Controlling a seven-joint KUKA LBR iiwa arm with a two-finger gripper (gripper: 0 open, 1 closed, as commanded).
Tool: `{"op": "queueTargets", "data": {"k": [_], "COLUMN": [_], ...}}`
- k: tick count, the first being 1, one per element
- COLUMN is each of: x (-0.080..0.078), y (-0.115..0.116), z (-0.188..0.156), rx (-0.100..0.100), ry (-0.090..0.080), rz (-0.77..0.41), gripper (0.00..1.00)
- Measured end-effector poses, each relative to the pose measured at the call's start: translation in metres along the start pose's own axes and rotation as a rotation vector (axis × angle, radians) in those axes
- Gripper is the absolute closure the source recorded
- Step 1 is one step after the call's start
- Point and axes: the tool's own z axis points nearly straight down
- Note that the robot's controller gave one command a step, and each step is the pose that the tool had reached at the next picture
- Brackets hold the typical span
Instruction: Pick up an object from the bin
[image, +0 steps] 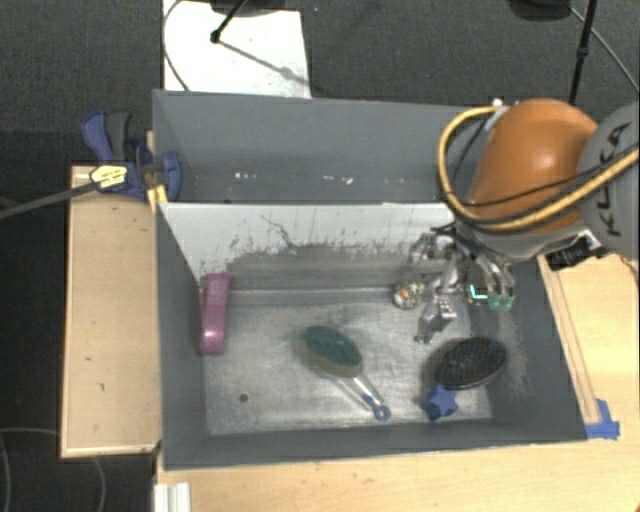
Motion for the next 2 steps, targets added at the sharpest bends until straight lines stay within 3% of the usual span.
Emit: {"op": "queueTargets", "data": {"k": [1,2], "x": [0.030,0.009], "y": [0.091,0.098], "z": [0.095,0.143], "rx": [-0.002,-0.003], "ry": [0.002,-0.009], "rz": [0.070,0.146], "gripper": [0.00,0.00]}}
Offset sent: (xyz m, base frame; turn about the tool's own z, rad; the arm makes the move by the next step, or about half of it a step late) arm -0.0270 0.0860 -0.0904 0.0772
